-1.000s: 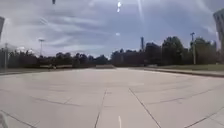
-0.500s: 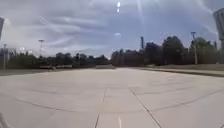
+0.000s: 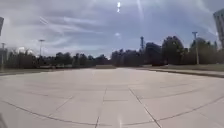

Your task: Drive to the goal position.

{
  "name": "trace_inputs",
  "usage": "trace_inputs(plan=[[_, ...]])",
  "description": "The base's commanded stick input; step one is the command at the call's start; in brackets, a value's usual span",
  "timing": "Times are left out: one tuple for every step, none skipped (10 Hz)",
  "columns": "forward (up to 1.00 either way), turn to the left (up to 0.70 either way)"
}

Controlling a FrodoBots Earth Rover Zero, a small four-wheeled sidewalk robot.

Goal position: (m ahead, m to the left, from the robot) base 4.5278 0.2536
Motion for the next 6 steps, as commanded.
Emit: trace_inputs(plan=[[0.50, 0.00], [0.50, 0.00], [0.50, 0.00], [0.50, 0.00], [0.50, 0.00], [0.50, 0.00]])
